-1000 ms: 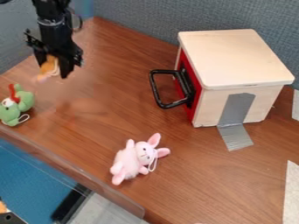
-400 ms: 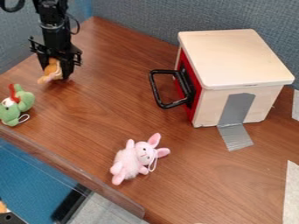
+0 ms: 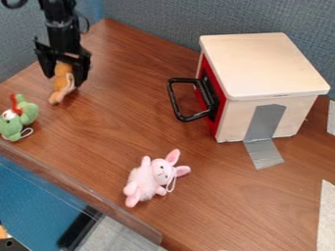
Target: Move the brown toy to the left side of the table
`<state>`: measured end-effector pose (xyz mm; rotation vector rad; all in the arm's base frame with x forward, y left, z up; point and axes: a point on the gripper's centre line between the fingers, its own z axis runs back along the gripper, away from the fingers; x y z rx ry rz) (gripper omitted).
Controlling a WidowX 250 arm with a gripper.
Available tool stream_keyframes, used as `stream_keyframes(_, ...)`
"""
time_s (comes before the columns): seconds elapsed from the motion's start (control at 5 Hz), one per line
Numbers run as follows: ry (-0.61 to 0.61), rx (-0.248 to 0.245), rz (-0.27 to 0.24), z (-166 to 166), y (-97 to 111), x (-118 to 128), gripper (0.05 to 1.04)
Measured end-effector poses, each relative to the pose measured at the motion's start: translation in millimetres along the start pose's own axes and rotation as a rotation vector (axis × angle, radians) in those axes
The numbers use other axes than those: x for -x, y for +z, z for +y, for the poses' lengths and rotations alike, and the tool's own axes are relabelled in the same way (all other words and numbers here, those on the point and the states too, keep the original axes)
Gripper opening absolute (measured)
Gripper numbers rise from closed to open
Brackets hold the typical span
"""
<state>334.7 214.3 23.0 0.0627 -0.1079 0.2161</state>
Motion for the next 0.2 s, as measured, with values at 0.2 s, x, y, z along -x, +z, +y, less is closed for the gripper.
stream_keyframes(0.2, -0.005, -0.001, -0.022, 8.0, 37.2, 1.0, 1.001)
